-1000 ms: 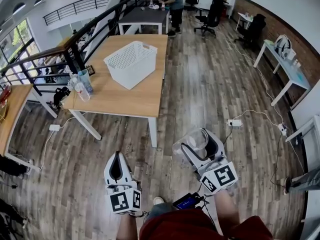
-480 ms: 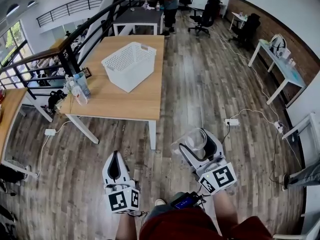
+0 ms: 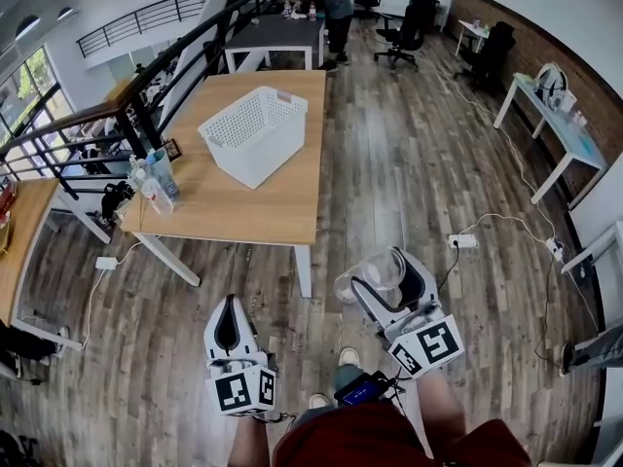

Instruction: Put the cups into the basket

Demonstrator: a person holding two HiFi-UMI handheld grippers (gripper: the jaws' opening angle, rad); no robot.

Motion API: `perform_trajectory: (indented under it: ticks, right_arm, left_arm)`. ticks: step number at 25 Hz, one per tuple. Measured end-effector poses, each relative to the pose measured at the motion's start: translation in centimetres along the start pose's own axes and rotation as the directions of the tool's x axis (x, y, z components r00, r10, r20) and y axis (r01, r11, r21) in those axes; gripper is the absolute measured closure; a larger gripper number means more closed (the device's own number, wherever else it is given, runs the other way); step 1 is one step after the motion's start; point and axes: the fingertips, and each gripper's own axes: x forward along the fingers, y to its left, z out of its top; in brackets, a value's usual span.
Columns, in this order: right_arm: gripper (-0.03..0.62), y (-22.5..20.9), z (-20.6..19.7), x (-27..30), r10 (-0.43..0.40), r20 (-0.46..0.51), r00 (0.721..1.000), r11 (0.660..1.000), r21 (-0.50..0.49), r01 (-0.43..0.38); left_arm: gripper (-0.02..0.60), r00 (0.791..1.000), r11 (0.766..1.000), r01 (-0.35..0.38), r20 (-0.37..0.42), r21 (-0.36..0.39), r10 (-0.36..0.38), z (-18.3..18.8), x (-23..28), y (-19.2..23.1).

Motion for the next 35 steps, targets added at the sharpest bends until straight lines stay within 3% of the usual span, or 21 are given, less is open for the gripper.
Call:
perform_trajectory:
  ticks: [19,35]
  right_arm:
    - [0.241,-9.9,-0.4,5.6,0.044,0.015,0.999,0.998,0.047,-0.044]
    - [0.241,-18.4,-1.4,6.8,0.066,0.038,0.997,0.994,0.089,-0.069]
  left_arm:
    - [0.581,0.999,0.999,-0.036,0.001,0.040,0.036,0.4,9.6,-4.5]
    - [0.581,0.997,0.995,-0.081,0.010,0.060,0.080,-0.3,14.9,-9.3]
